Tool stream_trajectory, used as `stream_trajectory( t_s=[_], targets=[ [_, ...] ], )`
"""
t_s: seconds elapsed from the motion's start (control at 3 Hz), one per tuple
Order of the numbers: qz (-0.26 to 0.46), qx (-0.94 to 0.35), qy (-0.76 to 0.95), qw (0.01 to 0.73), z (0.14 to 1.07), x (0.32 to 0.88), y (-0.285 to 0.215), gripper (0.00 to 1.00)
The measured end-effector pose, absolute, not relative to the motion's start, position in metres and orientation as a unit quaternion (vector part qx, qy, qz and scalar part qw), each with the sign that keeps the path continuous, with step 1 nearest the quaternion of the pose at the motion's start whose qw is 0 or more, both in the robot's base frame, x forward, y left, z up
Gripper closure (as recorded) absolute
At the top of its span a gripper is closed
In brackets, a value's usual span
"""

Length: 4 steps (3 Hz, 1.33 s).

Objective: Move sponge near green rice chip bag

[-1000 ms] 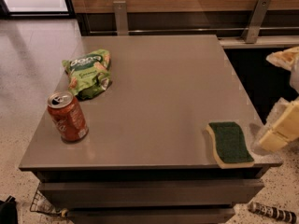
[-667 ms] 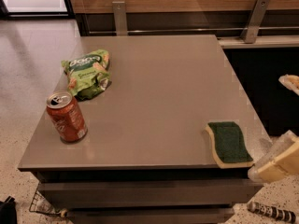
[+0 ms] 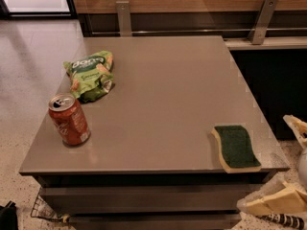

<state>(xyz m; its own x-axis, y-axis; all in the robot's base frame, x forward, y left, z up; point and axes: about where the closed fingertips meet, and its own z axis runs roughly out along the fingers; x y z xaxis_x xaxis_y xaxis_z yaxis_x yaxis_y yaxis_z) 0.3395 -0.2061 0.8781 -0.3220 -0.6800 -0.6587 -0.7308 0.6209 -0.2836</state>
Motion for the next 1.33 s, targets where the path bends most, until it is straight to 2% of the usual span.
stream_trajectory(
  t_s=[0.67,1.33],
  targets=[
    [0.045,-0.427,0.813,0.393,0.872,0.343,-0.206,0.00],
    [0.099,-0.372,0.800,0.459,0.852,0.368,-0.224,0.00]
  ],
)
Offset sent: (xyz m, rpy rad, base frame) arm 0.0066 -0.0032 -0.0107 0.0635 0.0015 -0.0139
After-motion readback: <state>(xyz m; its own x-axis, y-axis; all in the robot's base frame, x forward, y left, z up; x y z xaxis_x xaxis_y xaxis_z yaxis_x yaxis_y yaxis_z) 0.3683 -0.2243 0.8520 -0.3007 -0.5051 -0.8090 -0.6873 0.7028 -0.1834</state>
